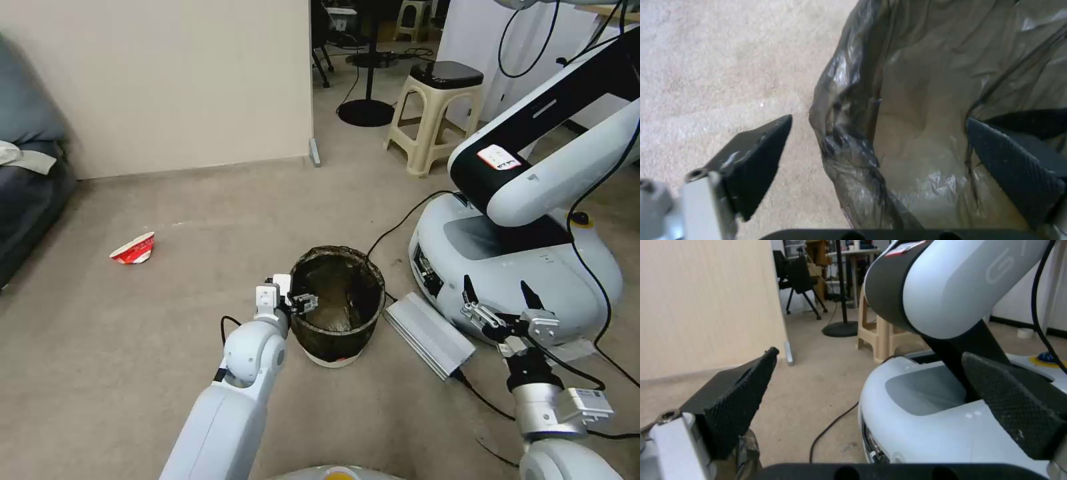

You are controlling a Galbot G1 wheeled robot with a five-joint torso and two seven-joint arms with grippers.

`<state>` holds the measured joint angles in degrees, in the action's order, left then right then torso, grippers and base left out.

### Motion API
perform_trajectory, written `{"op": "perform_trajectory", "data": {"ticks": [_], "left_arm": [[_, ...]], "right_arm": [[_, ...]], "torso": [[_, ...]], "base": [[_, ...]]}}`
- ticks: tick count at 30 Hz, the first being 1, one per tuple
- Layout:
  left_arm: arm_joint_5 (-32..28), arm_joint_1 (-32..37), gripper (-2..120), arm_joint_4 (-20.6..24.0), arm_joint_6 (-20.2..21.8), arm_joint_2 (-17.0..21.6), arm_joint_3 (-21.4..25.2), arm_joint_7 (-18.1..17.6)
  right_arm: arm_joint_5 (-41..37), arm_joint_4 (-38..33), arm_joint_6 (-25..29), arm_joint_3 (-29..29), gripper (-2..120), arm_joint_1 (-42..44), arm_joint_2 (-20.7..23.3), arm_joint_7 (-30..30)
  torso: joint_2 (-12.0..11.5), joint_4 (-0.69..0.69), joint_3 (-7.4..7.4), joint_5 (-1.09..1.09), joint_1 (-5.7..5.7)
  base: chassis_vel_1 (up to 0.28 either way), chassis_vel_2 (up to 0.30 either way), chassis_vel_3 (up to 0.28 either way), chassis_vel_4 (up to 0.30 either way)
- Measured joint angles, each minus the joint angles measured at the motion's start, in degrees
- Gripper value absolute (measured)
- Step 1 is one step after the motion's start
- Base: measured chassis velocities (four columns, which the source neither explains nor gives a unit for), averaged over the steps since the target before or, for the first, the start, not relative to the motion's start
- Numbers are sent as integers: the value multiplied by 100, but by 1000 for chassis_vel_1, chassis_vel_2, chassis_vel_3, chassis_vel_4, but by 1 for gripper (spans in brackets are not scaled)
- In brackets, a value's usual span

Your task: Pick up the trash can from the floor.

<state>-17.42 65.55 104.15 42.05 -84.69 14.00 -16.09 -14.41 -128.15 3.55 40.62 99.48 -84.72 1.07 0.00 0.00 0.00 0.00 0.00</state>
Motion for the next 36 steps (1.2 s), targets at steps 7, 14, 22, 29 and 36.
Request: {"op": "perform_trajectory", "data": {"ticks": [7, 14, 22, 29, 36], "left_arm": [[-90, -48, 66, -159, -2, 1, -13, -112], [-87, -56, 48, -266, -8, 15, 32, -152], [-72, -52, 41, -365, -16, 19, 127, -255], [-55, -39, 41, -492, -20, 19, 210, -322], [-45, 8, 35, -678, -22, 27, 319, -348]], "right_arm": [[-6, 41, -1, 2, 100, -36, 5, -5], [-6, 78, -2, -11, 100, -57, -5, -5], [-2, 96, -1, -37, 100, -59, -46, -1], [11, 122, 6, -61, 100, -68, -73, 11], [24, 134, 32, -76, 100, -61, -100, 24]], "torso": [[0, 0, 0, 0, 0], [0, 0, 0, 0, 0], [0, 1, -1, 2, -1], [1, 2, -1, 3, -1], [1, 2, -1, 4, -1]], "base": [[0, 0, 0, 0], [0, 0, 0, 0], [0, 0, 0, 0], [0, 0, 0, 0], [0, 0, 0, 0]]}}
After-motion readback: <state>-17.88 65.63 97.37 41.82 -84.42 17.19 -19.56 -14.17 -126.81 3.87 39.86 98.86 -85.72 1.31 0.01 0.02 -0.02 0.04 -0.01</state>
